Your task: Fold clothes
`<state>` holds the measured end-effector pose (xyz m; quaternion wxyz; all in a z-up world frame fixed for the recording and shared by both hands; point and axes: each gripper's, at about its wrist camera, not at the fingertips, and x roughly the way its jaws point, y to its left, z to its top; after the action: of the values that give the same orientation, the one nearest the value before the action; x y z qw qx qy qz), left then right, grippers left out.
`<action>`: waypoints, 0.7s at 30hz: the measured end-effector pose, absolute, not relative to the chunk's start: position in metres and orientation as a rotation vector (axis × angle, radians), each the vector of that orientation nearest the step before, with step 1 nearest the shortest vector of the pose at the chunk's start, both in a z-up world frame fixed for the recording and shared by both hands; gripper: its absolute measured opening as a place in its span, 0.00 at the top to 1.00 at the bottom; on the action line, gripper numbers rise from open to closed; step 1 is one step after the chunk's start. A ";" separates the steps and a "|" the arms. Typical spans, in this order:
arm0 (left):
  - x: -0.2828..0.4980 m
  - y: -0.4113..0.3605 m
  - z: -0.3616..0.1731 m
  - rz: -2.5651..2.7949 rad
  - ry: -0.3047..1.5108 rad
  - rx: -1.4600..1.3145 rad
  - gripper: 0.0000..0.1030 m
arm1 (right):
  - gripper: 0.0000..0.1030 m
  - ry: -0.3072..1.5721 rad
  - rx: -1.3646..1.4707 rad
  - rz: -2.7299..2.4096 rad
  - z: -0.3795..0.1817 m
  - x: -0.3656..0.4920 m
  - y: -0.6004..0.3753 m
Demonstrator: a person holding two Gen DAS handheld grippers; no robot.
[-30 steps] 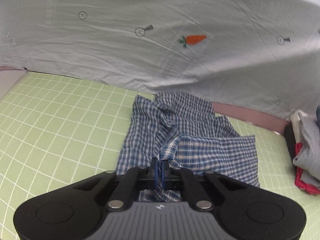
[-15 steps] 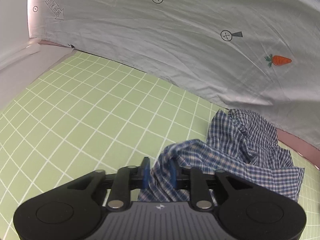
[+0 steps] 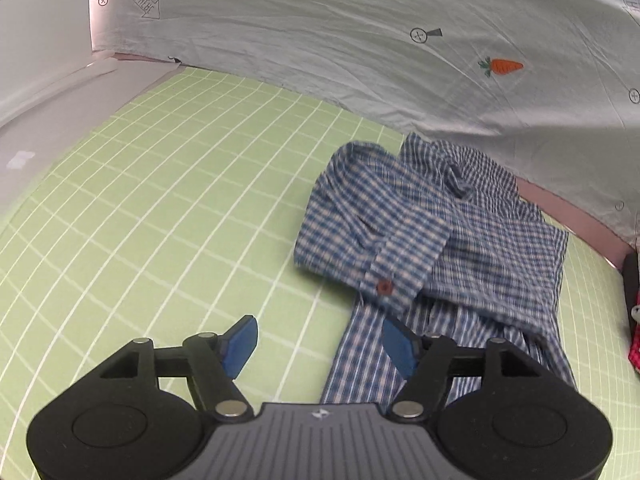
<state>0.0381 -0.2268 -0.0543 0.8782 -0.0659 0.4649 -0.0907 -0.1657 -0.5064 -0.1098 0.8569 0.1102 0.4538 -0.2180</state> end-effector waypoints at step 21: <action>-0.046 -0.170 -0.049 -0.283 1.018 -0.037 0.32 | 0.98 0.832 0.243 -0.493 -0.094 -0.234 -0.459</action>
<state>-0.0463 -0.1703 -0.0492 0.8636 -0.0178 0.4855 -0.1349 -0.2337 -0.4593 -0.0939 0.8783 0.1164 0.3988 -0.2366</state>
